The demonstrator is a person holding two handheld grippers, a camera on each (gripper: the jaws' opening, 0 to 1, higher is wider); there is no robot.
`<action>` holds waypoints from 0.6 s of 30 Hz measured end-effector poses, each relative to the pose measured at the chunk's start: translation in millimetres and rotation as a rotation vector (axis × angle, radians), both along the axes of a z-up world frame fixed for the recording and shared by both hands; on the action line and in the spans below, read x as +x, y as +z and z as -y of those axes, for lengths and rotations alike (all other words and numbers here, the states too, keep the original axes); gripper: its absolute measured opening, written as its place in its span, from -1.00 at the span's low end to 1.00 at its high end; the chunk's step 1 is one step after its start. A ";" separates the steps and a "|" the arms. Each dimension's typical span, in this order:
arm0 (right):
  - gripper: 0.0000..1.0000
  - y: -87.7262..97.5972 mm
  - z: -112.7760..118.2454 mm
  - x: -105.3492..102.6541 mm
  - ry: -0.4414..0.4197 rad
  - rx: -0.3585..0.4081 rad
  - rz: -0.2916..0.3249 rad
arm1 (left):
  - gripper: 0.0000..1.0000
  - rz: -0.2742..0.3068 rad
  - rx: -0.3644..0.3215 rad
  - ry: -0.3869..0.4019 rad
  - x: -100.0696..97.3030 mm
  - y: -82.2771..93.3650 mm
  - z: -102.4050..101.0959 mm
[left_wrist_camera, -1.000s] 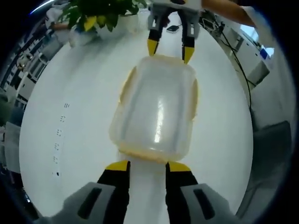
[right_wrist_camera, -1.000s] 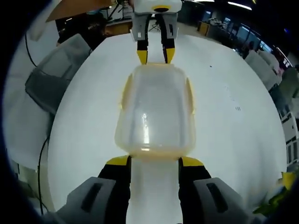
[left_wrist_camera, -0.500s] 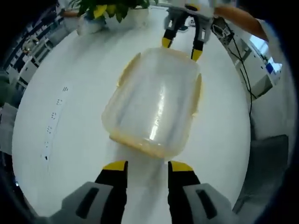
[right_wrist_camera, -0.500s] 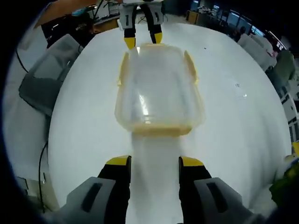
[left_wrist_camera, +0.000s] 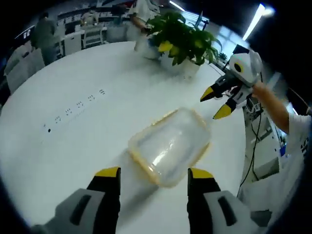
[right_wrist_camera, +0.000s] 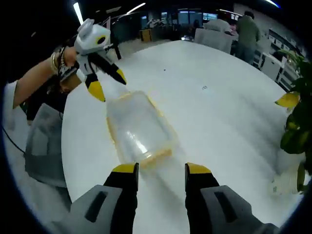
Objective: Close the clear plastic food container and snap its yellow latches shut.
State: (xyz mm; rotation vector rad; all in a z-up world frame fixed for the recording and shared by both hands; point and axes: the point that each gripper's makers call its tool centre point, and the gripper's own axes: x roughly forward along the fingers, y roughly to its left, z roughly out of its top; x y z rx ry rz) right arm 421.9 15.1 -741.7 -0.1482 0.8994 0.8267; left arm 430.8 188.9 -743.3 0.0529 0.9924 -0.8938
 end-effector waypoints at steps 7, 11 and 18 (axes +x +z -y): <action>-0.34 6.8 -10.1 -5.8 -0.344 0.338 -0.261 | 0.13 -0.139 -0.154 0.285 -1.1 -1.1 10.9; -0.26 0.9 -6.0 4.5 -0.482 0.430 -0.302 | 0.00 -0.279 -0.190 0.438 -3.8 -7.8 5.0; -0.43 -13.8 -11.1 -3.3 -0.496 0.362 -0.354 | -0.23 -0.362 -0.055 0.407 -6.2 -22.7 0.9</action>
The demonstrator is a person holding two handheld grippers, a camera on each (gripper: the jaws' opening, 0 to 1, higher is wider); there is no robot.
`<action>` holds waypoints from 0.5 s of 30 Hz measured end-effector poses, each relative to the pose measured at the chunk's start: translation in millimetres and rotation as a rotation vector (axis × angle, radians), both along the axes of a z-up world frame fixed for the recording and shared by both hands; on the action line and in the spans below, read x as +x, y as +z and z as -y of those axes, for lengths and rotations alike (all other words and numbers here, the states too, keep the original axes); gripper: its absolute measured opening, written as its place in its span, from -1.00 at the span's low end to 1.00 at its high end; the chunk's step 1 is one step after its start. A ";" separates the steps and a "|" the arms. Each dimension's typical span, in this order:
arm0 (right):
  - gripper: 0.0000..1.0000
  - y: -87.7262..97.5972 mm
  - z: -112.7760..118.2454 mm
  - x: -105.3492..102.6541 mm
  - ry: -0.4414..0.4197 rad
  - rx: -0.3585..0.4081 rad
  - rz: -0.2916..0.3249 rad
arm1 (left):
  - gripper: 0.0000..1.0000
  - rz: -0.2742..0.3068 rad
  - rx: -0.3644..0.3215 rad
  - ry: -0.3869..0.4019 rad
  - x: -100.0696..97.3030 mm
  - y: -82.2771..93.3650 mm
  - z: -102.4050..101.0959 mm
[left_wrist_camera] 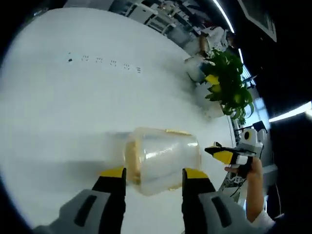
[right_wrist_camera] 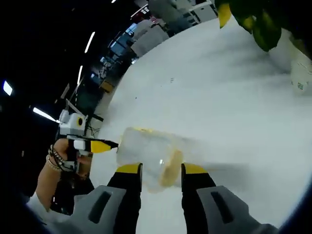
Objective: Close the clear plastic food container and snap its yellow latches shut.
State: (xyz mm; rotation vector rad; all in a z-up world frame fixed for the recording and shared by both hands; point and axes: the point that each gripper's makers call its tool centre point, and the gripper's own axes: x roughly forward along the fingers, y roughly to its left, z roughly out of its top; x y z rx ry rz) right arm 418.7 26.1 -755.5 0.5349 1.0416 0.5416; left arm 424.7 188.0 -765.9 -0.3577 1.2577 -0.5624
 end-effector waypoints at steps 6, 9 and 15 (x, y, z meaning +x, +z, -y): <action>-0.40 -14.4 -6.8 0.0 0.045 -0.043 -0.042 | -0.20 -0.009 -0.008 -0.041 17.6 -5.9 4.9; -0.48 -18.4 -10.0 3.8 0.041 -0.038 -0.056 | -0.29 -0.027 0.009 -0.074 20.7 -11.8 2.8; -0.65 -26.0 -6.2 6.8 0.061 -0.088 -0.065 | -0.54 -0.040 0.061 -0.093 29.0 -17.4 -9.4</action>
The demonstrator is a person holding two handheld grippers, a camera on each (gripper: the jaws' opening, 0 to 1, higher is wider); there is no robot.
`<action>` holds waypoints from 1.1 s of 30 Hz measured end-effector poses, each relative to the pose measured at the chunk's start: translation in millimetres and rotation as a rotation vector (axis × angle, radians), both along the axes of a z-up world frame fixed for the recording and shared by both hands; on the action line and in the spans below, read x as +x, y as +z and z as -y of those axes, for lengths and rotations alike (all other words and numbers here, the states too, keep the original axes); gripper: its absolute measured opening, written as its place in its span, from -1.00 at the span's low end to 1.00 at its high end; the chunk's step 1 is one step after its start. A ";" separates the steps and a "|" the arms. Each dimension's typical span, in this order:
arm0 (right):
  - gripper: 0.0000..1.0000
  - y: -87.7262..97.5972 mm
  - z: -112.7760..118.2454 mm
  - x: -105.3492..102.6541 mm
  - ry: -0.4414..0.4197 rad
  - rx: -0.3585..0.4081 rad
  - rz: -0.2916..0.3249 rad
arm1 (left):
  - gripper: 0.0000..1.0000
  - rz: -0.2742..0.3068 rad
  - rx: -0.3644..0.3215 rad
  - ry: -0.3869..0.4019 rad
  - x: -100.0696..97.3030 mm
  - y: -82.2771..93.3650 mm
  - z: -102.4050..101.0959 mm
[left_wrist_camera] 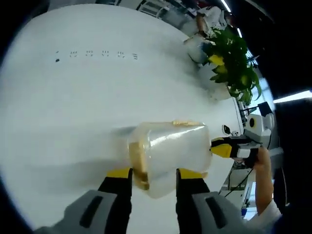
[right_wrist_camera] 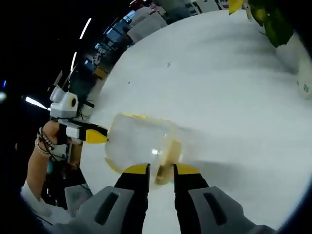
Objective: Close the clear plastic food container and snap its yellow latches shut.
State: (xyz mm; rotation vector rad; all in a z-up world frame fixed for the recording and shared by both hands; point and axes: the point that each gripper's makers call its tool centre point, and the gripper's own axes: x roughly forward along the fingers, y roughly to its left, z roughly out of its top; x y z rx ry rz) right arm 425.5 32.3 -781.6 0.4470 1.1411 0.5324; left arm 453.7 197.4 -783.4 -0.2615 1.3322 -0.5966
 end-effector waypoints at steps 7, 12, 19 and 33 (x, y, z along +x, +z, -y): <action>-0.66 -1.8 -7.9 0.7 0.050 0.013 -0.029 | -0.58 0.009 0.042 -0.005 6.1 -1.2 -5.9; -0.67 0.5 -12.7 -9.9 0.097 -0.014 -0.008 | -0.58 -0.007 0.059 -0.011 -1.1 -1.5 -7.0; -0.69 2.0 -18.5 -16.4 0.109 0.004 -0.004 | -0.63 -0.039 0.069 -0.056 -15.2 -2.2 -9.7; -0.73 3.0 -20.3 -19.2 0.092 0.035 -0.014 | -0.67 -0.055 0.071 -0.057 -23.1 -1.9 -7.3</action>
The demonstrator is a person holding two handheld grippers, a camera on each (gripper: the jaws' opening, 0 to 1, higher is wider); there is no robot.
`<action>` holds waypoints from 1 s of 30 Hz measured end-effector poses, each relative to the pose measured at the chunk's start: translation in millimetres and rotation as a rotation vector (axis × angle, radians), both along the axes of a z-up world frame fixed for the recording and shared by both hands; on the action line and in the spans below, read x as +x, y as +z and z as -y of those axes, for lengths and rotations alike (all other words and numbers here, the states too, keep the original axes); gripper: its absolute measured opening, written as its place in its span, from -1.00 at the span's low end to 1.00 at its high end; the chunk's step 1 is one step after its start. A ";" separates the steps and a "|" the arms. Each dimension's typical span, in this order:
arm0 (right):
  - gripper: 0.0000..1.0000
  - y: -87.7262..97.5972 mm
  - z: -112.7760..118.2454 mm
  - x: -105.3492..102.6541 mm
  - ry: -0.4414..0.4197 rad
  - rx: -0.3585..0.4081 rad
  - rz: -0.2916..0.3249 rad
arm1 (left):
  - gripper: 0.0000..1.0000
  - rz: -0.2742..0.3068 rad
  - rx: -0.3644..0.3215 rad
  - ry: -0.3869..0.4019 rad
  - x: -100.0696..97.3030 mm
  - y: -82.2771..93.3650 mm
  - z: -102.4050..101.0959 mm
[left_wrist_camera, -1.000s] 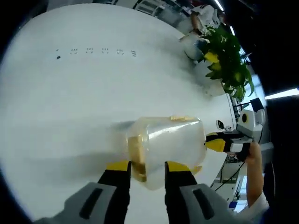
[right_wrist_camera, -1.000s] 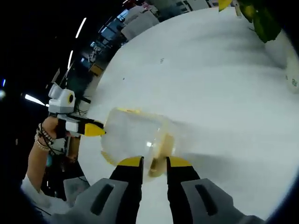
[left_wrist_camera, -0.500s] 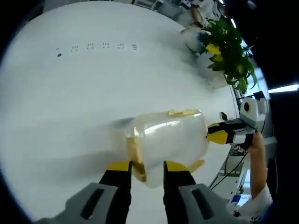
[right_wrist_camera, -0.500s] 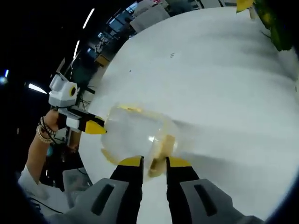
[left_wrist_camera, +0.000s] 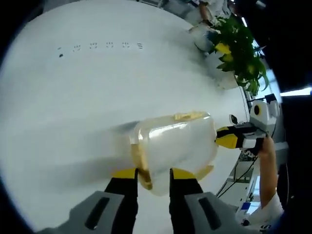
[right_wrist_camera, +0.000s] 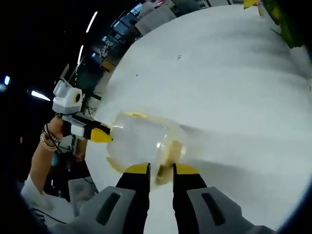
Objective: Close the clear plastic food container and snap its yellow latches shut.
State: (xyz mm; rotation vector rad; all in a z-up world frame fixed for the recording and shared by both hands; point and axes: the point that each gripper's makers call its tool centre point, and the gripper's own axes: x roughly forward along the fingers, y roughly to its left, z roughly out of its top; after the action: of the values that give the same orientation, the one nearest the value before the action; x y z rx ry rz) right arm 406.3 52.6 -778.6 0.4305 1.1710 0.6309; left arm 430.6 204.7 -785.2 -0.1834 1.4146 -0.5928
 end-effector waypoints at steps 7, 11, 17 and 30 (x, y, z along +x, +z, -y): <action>-0.75 -1.7 2.7 6.3 -0.020 0.015 -0.025 | -0.68 -0.003 0.003 0.012 -1.2 -0.2 -0.3; -0.76 -4.6 4.4 13.1 -0.046 0.036 -0.037 | -0.71 -0.056 -0.078 0.073 -2.9 7.3 10.2; -0.79 -9.5 2.4 13.4 -0.072 0.075 -0.055 | -0.70 -0.025 -0.011 0.018 -3.0 1.2 2.2; -0.73 -8.3 -2.7 13.2 0.008 0.020 0.029 | -0.66 0.065 -0.145 0.036 0.2 -0.2 -4.1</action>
State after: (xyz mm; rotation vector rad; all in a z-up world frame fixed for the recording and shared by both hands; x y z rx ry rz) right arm 419.5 55.3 -786.9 0.4323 1.1403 0.6540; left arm 430.8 208.8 -785.4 -0.3015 1.3039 -0.6663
